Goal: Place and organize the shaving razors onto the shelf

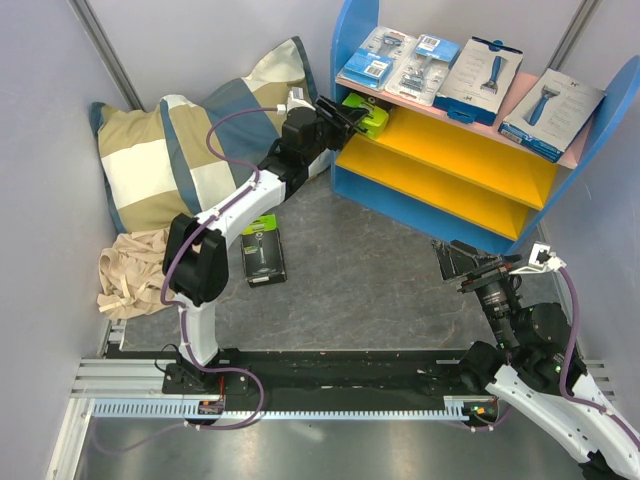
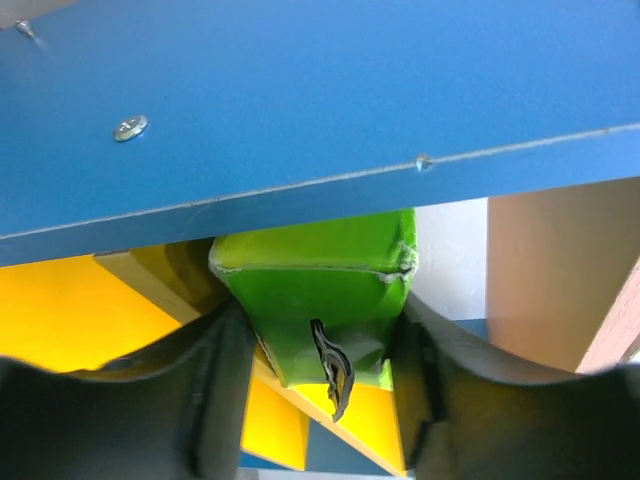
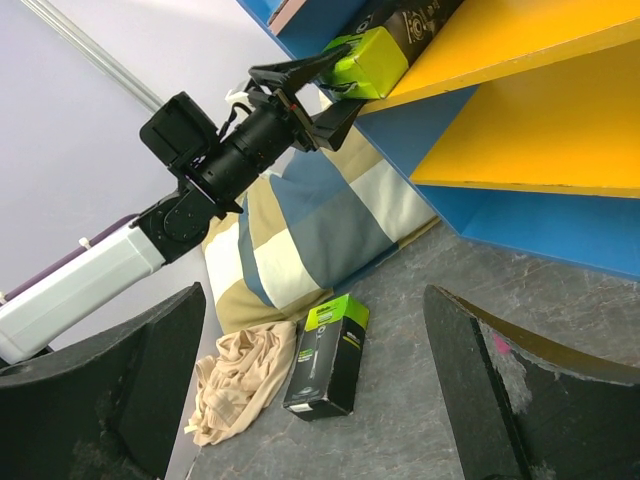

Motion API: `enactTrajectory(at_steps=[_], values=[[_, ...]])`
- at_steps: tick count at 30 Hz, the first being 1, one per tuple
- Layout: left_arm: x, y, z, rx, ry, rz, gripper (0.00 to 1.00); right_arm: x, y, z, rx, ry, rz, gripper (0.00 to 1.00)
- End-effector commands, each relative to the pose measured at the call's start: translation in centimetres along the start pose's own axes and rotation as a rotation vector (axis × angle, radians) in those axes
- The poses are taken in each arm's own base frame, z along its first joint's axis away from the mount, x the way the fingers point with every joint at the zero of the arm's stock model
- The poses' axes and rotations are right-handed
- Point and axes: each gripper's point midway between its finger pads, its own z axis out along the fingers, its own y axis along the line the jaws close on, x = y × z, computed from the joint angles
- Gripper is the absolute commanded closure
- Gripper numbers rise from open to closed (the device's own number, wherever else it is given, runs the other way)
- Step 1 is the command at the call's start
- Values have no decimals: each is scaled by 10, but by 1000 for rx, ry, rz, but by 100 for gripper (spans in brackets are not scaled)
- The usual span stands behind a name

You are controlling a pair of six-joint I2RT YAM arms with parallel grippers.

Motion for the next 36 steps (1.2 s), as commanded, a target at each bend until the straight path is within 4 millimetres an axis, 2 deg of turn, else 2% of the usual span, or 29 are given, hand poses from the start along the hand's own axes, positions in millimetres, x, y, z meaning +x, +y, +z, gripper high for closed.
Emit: enactTrajectory(at_steps=[1,2,4,15,16,18,25,28,29,30,32,33,36], values=[[-16,-32,-16,23,-55,106,28,-13,8,-3,-15,-25,10,2],[-16,-30,-17,18,-55,114,22,-13,9,-3,-18,-24,12,2],[-17,-30,-20,11,-56,131,19,-13,9,-2,-18,-21,12,2],[-13,-28,-32,-35,-10,246,15,-8,8,-3,-18,-5,14,2],[-7,-18,-31,-69,25,263,15,-8,8,-3,-19,-3,13,2],[-10,-28,-33,-58,32,298,15,-8,7,-4,-17,-4,14,2],[-13,-37,-43,-53,35,347,15,-4,5,-4,-14,7,16,2],[-14,-51,-54,-14,40,376,14,-2,4,-4,-13,11,18,2],[-13,-47,-57,-16,44,388,14,-2,4,-3,-11,10,17,2],[-17,-63,-65,28,27,394,14,-2,5,-4,-14,13,18,2],[-18,-64,-72,38,26,406,14,0,4,-3,-9,18,14,2],[-21,-78,-81,68,17,414,14,0,4,-2,-9,16,16,2],[-23,-92,-94,105,21,469,14,4,3,0,-5,32,4,2]])
